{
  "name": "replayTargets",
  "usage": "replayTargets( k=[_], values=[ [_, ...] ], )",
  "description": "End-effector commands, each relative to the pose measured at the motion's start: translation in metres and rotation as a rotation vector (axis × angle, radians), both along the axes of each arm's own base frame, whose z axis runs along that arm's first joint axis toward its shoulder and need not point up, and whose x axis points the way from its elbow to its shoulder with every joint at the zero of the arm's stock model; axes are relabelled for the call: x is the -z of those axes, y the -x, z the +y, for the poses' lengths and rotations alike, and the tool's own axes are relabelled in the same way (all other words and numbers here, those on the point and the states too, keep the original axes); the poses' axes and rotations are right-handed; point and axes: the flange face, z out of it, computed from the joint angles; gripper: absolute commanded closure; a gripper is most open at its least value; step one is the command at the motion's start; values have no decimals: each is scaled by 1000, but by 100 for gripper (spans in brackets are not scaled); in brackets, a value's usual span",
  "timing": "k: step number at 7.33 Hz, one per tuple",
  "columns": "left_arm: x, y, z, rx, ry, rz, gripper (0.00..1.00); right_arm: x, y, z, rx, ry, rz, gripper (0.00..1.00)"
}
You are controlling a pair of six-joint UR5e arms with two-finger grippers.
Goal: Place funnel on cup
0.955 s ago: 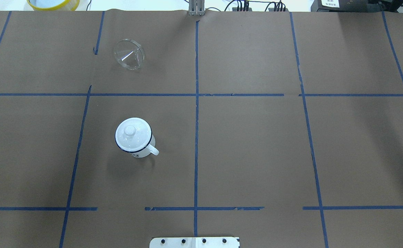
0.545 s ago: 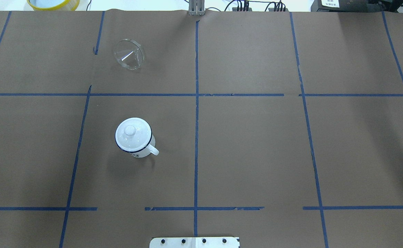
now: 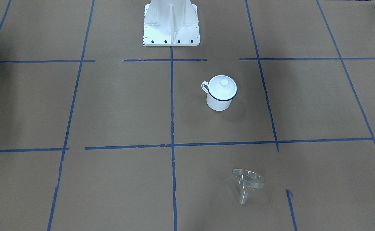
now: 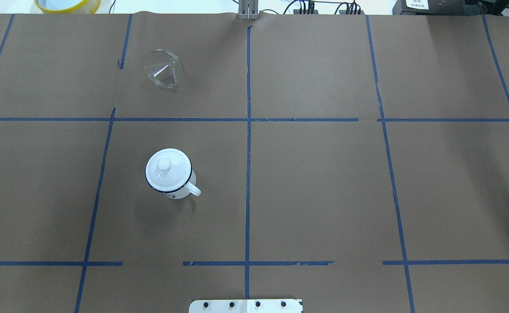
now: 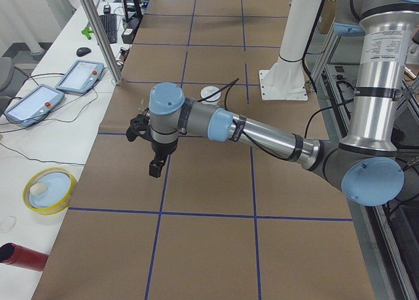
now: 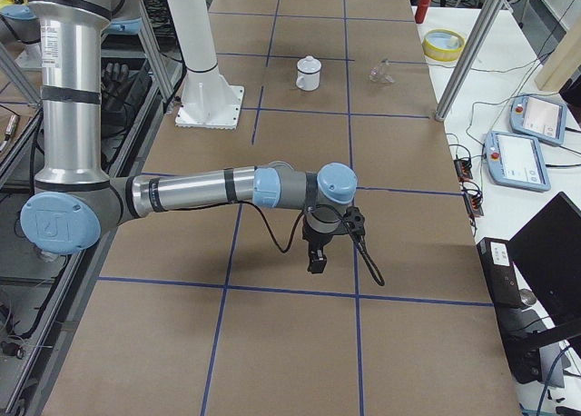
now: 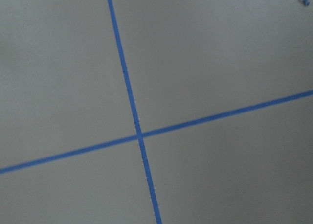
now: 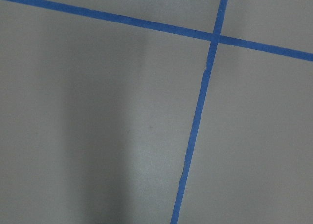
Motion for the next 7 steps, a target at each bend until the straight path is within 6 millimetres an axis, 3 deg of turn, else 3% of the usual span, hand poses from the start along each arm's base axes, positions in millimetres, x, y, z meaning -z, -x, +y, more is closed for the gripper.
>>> replayTargets(
  k=[1,2,3,5,7],
  values=[
    [5,-5,8,-14,-122,16,0,0,0,0,0,1,0,0],
    [15,-64,4,-88,-123,87,0,0,0,0,0,-1,0,0],
    [41,-137,-4,-93,-9,145,0,0,0,0,0,1,0,0],
    [109,-256,-10,8,194,202,0,0,0,0,0,1,0,0],
    [172,-360,31,101,301,233,0,0,0,0,0,1,0,0]
  ],
)
